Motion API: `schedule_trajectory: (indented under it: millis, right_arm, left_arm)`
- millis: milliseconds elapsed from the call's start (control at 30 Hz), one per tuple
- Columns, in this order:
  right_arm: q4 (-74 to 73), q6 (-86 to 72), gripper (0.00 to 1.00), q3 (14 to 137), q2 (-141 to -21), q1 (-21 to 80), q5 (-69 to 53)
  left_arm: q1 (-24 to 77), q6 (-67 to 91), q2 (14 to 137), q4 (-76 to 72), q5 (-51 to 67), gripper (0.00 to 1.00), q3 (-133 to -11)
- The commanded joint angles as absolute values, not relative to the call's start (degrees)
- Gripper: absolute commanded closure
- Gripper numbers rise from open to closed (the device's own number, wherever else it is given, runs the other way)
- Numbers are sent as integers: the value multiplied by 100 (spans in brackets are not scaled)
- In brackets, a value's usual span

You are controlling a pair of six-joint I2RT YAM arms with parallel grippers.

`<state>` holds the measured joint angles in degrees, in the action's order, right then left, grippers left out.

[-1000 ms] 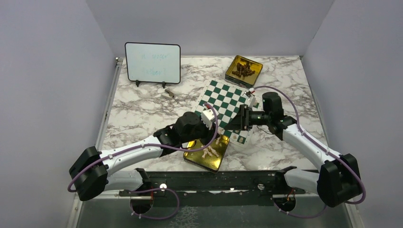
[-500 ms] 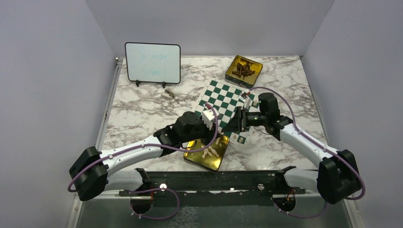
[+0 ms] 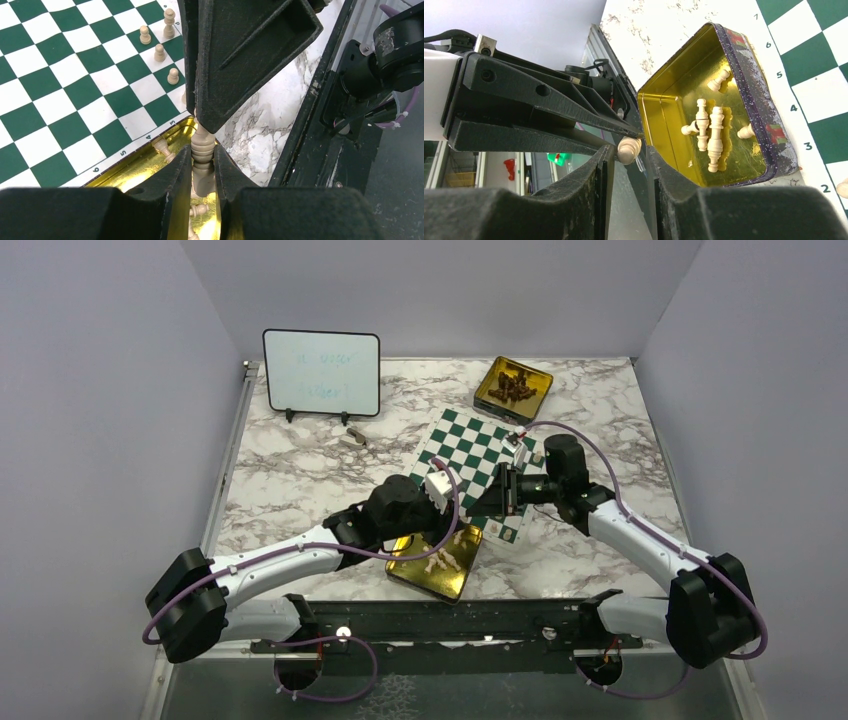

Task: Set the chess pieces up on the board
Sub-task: Pick up the chess piece from the storage box.

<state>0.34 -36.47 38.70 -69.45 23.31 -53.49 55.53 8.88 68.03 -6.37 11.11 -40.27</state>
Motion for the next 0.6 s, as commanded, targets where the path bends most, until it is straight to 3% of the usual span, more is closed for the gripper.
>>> schedule_trajectory:
  millis: [0, 200, 567]
  right_arm:
    - [254, -3708, 69, 3833, -6954, 2373, -5524]
    - [35, -3530, 82, 3918, -6864, 2372, -5347]
    - [-592, -3323, 85, 4342, -6677, 2357, -4605]
  left_arm:
    - [5572, 824, 6706, -844, 1236, 85, -3938]
    - [5572, 870, 6678, -743, 1033, 85, -3944]
    - [5572, 844, 6524, -396, 761, 85, -3978]
